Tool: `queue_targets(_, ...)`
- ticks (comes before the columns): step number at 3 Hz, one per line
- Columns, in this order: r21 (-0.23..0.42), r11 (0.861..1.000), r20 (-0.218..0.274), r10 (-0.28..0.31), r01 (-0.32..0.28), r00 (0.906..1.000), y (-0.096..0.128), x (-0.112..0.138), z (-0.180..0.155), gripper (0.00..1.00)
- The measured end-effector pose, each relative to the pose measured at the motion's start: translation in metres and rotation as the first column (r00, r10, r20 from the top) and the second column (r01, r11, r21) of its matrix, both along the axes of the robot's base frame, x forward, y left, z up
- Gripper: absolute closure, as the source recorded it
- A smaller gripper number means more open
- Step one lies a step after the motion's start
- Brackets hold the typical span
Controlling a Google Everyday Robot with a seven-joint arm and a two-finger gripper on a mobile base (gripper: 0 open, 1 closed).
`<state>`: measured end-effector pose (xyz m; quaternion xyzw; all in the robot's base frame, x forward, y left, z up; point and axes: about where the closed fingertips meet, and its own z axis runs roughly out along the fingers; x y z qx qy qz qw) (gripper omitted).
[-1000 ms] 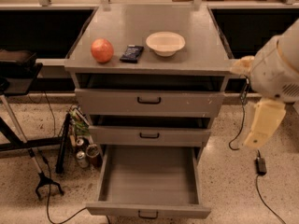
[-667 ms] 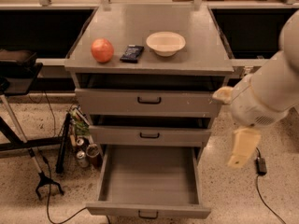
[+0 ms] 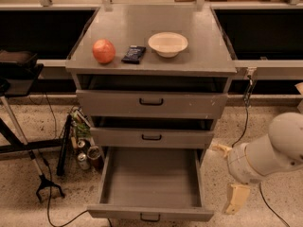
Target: Close bottom drawer
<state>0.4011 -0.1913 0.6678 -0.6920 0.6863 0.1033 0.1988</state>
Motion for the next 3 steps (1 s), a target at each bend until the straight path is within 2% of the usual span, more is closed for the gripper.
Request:
queue_targets(1,0.104,0.994,-0.037,0.035,-0.031,0.9987,-0.017,-0.025,-0.074,0.0)
queue_targets(2,0.104,0.994,-0.037,0.035,-0.031,0.9987,-0.017,-0.025,-0.074,0.0)
queue_targets(3,0.147,0.987,-0.04,0.068,-0.061,0.9969,-0.009,-0.031,-0.107,0.0)
